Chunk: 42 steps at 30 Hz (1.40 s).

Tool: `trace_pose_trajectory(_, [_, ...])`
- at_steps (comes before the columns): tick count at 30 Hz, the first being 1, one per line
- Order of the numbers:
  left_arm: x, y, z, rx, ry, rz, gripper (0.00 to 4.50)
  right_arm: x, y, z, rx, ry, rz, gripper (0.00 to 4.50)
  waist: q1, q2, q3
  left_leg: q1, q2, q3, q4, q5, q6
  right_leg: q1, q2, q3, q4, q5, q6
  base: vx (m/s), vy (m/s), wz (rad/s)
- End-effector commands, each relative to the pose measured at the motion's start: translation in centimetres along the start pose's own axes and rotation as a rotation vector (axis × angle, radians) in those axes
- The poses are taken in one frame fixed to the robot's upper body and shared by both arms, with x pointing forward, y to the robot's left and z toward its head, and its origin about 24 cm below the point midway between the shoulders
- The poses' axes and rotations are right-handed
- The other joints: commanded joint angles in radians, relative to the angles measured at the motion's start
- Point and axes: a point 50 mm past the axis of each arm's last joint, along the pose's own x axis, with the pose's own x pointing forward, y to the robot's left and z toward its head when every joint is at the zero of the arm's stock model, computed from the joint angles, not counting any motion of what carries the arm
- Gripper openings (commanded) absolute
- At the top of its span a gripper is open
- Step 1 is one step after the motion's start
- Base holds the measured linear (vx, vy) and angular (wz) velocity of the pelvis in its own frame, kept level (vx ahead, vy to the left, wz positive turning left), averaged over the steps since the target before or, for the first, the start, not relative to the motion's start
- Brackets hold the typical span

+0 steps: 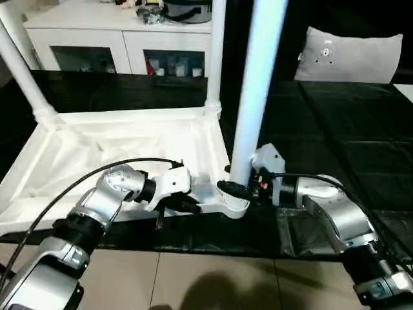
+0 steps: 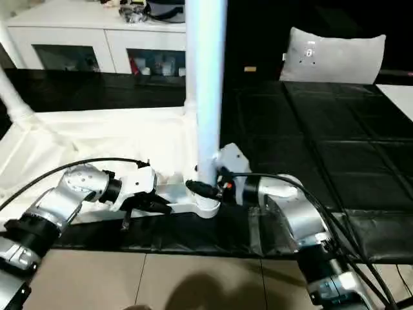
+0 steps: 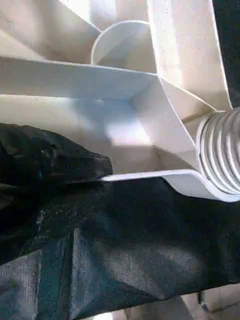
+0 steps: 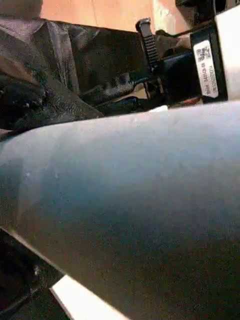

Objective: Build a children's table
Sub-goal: Insert table leg to table base

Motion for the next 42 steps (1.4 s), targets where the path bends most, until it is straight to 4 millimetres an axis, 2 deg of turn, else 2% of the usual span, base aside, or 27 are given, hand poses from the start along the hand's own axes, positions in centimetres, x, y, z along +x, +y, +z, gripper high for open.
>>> trace_pose_trajectory(1, [-0.5, 0.9, 0.9, 0.062, 0.019, 0.017, 0.0, -0.1, 1.0, -4.1, 0.102, 0.181, 0.031, 1.89, -0.004, 0.008, -0.038, 0.017, 0.08, -0.045, -0.097, -0.44, -0.047, 0.007, -0.107, 0.062, -0.102, -0.471, -0.156, 0.0, 0.0, 0.0])
trace_pose_trajectory(7, [-0.7, 0.9, 0.6, 0.02, -0.01, 0.031, 0.0, 0.0, 1.0, -4.5, 0.157, 0.155, -0.02, 1.89, -0.004, 0.008, -0.035, 0.019, 0.079, -0.046, -0.097, -0.472, -0.05, 0.002, -0.111, 0.063, -0.109, -0.525, -0.149, 0.0, 0.0, 0.0])
trace_pose_trajectory(10, [-0.5, 0.6, 0.3, 0.004, -0.019, 0.034, 0.0, 0.0, 0.9, -4.6, 0.177, 0.137, -0.052, 1.89, -0.006, 0.008, -0.032, 0.019, 0.079, -0.049, -0.099, -0.489, -0.051, -0.002, -0.112, 0.062, -0.113, -0.569, -0.131, 0.0, 0.0, 0.0])
trace_pose_trajectory(11, [-0.4, 0.7, 0.3, -0.002, -0.023, 0.041, 0.0, -0.1, 0.8, -4.6, 0.188, 0.131, -0.071, 1.89, -0.008, 0.004, -0.031, 0.02, 0.079, -0.05, -0.099, -0.499, -0.051, -0.003, -0.112, 0.062, -0.116, -0.596, -0.121, 0.0, 0.0, 0.0])
trace_pose_trajectory(15, [-0.5, 0.7, 0.2, -0.023, -0.037, 0.059, 0.0, -0.1, 0.7, -4.8, 0.2, 0.117, -0.111, 1.89, -0.011, 0.007, -0.028, 0.026, 0.077, -0.053, -0.099, -0.542, -0.057, -0.013, -0.112, 0.06, -0.125, -0.654, -0.098, 0.0, 0.0, 0.0])
trace_pose_trajectory(16, [-0.4, 0.6, 0.1, -0.078, -0.066, 0.09, 0.0, 0.2, 0.5, -4.8, 0.199, 0.113, -0.166, 1.89, -0.013, 0.013, -0.028, 0.029, 0.077, -0.054, -0.099, -0.557, -0.063, -0.015, -0.111, 0.058, -0.125, -0.661, -0.092, 0.0, 0.0, 0.0])
trace_pose_trajectory(18, [-0.4, 0.5, 0.1, -0.095, -0.073, 0.101, 0.0, 0.3, 0.5, -4.9, 0.197, 0.113, -0.185, 1.89, -0.018, 0.012, -0.026, 0.023, 0.077, -0.06, -0.104, -0.574, -0.067, -0.012, -0.111, 0.053, -0.126, -0.662, -0.088, 0.0, 0.0, 0.0])
trace_pose_trajectory(19, [-0.1, 0.1, 0.1, -0.143, -0.082, 0.133, 0.0, 0.6, 0.3, -4.9, 0.201, 0.122, -0.243, 1.89, -0.02, 0.015, -0.027, 0.025, 0.078, -0.06, -0.107, -0.583, -0.07, -0.011, -0.11, 0.053, -0.126, -0.652, -0.085, 0.0, 0.0, 0.0])
trace_pose_trajectory(21, [0.7, -0.3, 0.7, -0.231, -0.118, 0.198, 0.0, 1.2, -0.1, -4.8, 0.225, 0.125, -0.324, 1.89, -0.028, 0.014, -0.029, 0.023, 0.083, -0.06, -0.113, -0.577, -0.082, -0.007, -0.11, 0.054, -0.119, -0.595, -0.11, 0.0, 0.0, 0.0])
trace_pose_trajectory(22, [1.0, -0.4, 0.9, -0.255, -0.129, 0.215, 0.0, 1.3, -0.2, -4.7, 0.236, 0.126, -0.351, 1.89, -0.037, 0.009, -0.025, 0.016, 0.08, -0.059, -0.117, -0.574, -0.082, -0.008, -0.106, 0.052, -0.12, -0.581, -0.118, 0.0, 0.0, 0.0])
trace_pose_trajectory(24, [1.2, -0.5, 1.1, -0.267, -0.136, 0.225, 0.0, 1.4, -0.3, -4.7, 0.246, 0.126, -0.371, 1.89, -0.042, 0.013, -0.025, 0.027, 0.074, -0.058, -0.109, -0.595, -0.076, -0.016, -0.105, 0.05, -0.129, -0.618, -0.1, 0.0, 0.0, 0.0])
trace_pose_trajectory(25, [1.5, -0.6, 1.3, -0.271, -0.139, 0.233, 0.0, 1.6, -0.4, -4.7, 0.253, 0.126, -0.388, 1.89, -0.048, 0.015, -0.025, 0.021, 0.075, -0.061, -0.113, -0.591, -0.074, -0.009, -0.106, 0.049, -0.128, -0.6, -0.101, 0.0, 0.0, 0.0])
trace_pose_trajectory(26, [2.5, -0.9, 2.3, -0.293, -0.156, 0.275, 0.0, 2.1, -0.9, -4.6, 0.288, 0.127, -0.456, 1.89, -0.053, 0.003, -0.025, 0.015, 0.075, -0.061, -0.116, -0.585, -0.069, -0.005, -0.103, 0.047, -0.129, -0.593, -0.098, 0.0, 0.0, 0.0])
trace_pose_trajectory(27, [2.5, -0.9, 2.3, -0.293, -0.156, 0.275, 0.0, 2.1, -0.9, -4.6, 0.288, 0.127, -0.456, 1.89, -0.059, 0.011, -0.027, 0.011, 0.077, -0.062, -0.119, -0.576, -0.076, -0.002, -0.105, 0.048, -0.12, -0.557, -0.112, 0.0, 0.0, 0.0])
trace_pose_trajectory(28, [3.9, -1.3, 4.1, -0.318, -0.184, 0.338, 0.0, 2.9, -1.6, -4.5, 0.342, 0.137, -0.544, 1.89, -0.061, 0.008, -0.031, 0.012, 0.078, -0.059, -0.115, -0.553, -0.075, -0.004, -0.106, 0.052, -0.117, -0.522, -0.126, 0.0, 0.0, 0.0])
trace_pose_trajectory(29, [3.9, -1.3, 4.2, -0.319, -0.184, 0.339, 0.0, 2.9, -1.6, -4.5, 0.343, 0.137, -0.545, 1.89, -0.064, 0.01, -0.029, 0.013, 0.078, -0.057, -0.115, -0.544, -0.075, -0.006, -0.107, 0.055, -0.119, -0.506, -0.139, 0.0, 0.0, 0.0])
trace_pose_trajectory(30, [4.5, -1.4, 5.1, -0.316, -0.188, 0.361, 0.0, 3.2, -1.9, -4.6, 0.363, 0.149, -0.583, 1.89, -0.063, 0.002, -0.028, 0.011, 0.073, -0.053, -0.111, -0.53, -0.064, -0.005, -0.104, 0.053, -0.125, -0.516, -0.133, 0.0, 0.0, 0.0])
trace_pose_trajectory(31, [5.0, -1.5, 5.7, -0.299, -0.179, 0.375, 0.0, 3.4, -2.1, -4.7, 0.382, 0.161, -0.603, 1.89, -0.066, -0.002, -0.029, 0.011, 0.072, -0.051, -0.108, -0.516, -0.057, -0.007, -0.105, 0.054, -0.127, -0.52, -0.132, 0.0, 0.0, 0.0])
trace_pose_trajectory(33, [5.4, -1.6, 6.3, -0.263, -0.139, 0.389, 0.0, 3.7, -2.4, -4.8, 0.394, 0.18, -0.635, 1.89, -0.066, -0.002, -0.031, 0.007, 0.071, -0.051, -0.107, -0.487, -0.046, -0.003, -0.106, 0.054, -0.126, -0.513, -0.129, 0.0, 0.0, 0.0])
trace_pose_trajectory(36, [5.5, -1.6, 6.3, -0.254, -0.113, 0.393, 0.0, 3.9, -2.5, -4.8, 0.39, 0.195, -0.647, 1.89, -0.065, 0.0, -0.035, 0.004, 0.07, -0.044, -0.106, -0.437, -0.033, 0.0, -0.1, 0.057, -0.122, -0.441, -0.138, 0.0, 0.0, 0.0])
trace_pose_trajectory(37, [5.5, -1.6, 6.3, -0.254, -0.113, 0.393, 0.0, 3.9, -2.5, -4.8, 0.39, 0.195, -0.647, 1.89, -0.064, -0.003, -0.036, 0.004, 0.069, -0.041, -0.106, -0.421, -0.028, 0.001, -0.099, 0.057, -0.122, -0.413, -0.144, 0.0, 0.0, 0.0])
trace_pose_trajectory(41, [4.7, -1.6, 5.4, -0.244, -0.046, 0.418, 0.0, 4.2, -2.5, -4.8, 0.431, 0.177, -0.633, 1.89, -0.064, -0.002, -0.035, 0.001, 0.07, -0.04, -0.108, -0.404, -0.022, 0.006, -0.098, 0.056, -0.119, -0.402, -0.154, 0.0, 0.0, 0.0])
trace_pose_trajectory(42, [4.6, -1.6, 5.3, -0.25, -0.041, 0.422, 0.0, 4.3, -2.5, -4.8, 0.424, 0.175, -0.63, 2.45, -0.065, -0.001, -0.035, 0.004, 0.07, -0.039, -0.107, -0.414, -0.025, 0.004, -0.098, 0.056, -0.121, -0.419, -0.152, 0.0, 0.0, 0.0])
